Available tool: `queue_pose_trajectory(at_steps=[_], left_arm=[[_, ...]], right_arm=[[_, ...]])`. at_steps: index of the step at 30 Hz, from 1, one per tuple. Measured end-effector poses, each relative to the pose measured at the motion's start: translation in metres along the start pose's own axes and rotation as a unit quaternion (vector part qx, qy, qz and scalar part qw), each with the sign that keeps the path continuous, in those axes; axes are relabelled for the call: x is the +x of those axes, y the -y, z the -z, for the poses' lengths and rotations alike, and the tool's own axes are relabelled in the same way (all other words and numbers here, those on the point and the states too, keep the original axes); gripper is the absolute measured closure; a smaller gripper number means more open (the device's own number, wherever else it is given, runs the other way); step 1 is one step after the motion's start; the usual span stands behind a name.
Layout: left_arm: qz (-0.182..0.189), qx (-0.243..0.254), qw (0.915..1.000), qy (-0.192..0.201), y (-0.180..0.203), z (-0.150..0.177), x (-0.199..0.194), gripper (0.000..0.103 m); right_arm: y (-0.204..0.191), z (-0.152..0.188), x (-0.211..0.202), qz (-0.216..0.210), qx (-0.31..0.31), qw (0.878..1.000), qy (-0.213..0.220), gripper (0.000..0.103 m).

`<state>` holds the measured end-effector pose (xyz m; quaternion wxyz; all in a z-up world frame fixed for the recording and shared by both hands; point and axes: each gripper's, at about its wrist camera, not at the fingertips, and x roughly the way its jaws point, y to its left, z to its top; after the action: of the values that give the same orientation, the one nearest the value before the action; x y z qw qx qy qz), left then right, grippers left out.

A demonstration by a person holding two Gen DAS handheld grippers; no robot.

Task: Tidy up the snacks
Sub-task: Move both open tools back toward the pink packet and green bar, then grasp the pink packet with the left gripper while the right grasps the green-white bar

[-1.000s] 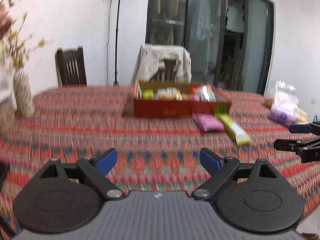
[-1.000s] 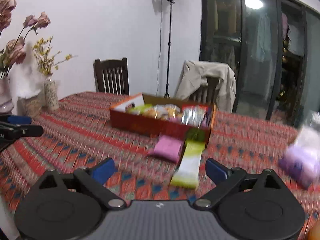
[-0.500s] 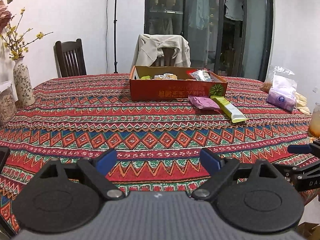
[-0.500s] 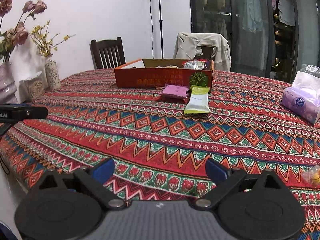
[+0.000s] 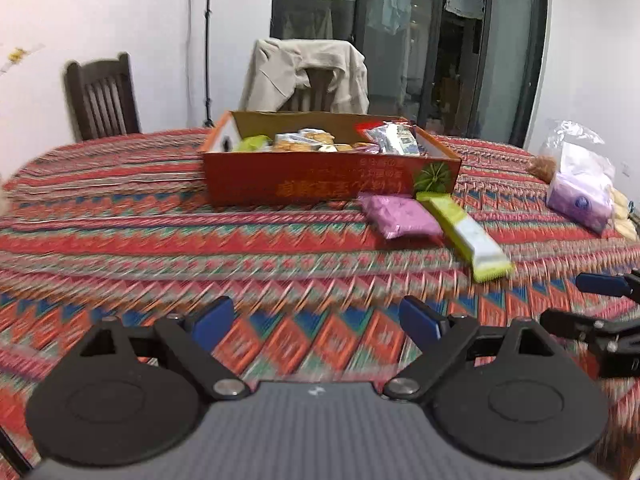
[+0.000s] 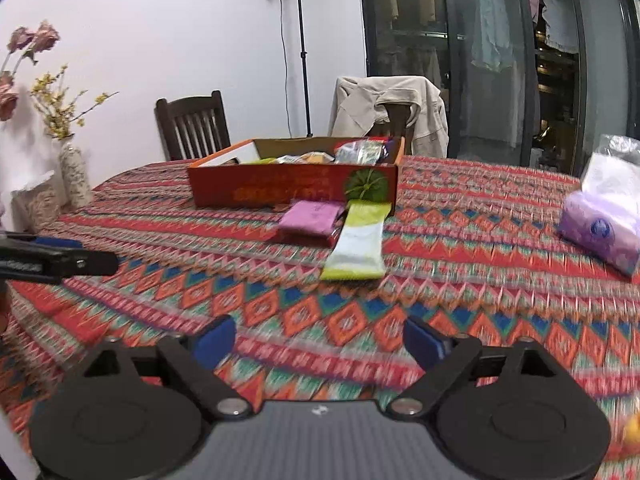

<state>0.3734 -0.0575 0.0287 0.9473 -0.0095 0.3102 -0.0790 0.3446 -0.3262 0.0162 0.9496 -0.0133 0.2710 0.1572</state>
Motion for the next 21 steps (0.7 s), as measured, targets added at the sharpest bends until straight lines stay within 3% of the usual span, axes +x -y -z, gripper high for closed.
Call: queue_pose_trajectory(at_steps=[3, 7, 12, 13, 14, 17, 21], left_arm=[[0.026, -0.007, 0.9996, -0.011, 0.011, -0.026, 0.038, 0.012], [0.050, 0.009, 0.9985, -0.020, 0.035, -0.054, 0.086, 0.012], [0.058, 0.033, 0.9969, -0.041, 0.064, -0.075, 0.145, 0.012], [0.053, 0.037, 0.9969, -0.044, 0.068, -0.076, 0.154, 0.012], [0.053, 0.042, 0.9967, -0.045, 0.071, -0.077, 0.162, 0.012], [0.052, 0.051, 0.9957, -0.058, 0.076, -0.074, 0.183, 0.013], [0.058, 0.064, 0.9949, -0.051, 0.084, -0.069, 0.189, 0.013]], right_arm=[[0.010, -0.022, 0.024, 0.001, -0.005, 1.000, 0.004, 0.017], [0.024, -0.048, 0.067, -0.001, -0.002, 1.000, -0.010, 0.035], [0.036, -0.066, 0.125, -0.006, 0.005, 0.999, -0.040, 0.037], [0.039, -0.067, 0.134, -0.002, 0.006, 0.999, -0.048, 0.042], [0.040, -0.067, 0.141, 0.006, 0.000, 0.999, -0.053, 0.051], [0.042, -0.062, 0.147, 0.049, -0.025, 0.997, -0.061, 0.062], [0.060, -0.057, 0.141, 0.084, -0.009, 0.995, -0.054, 0.063]])
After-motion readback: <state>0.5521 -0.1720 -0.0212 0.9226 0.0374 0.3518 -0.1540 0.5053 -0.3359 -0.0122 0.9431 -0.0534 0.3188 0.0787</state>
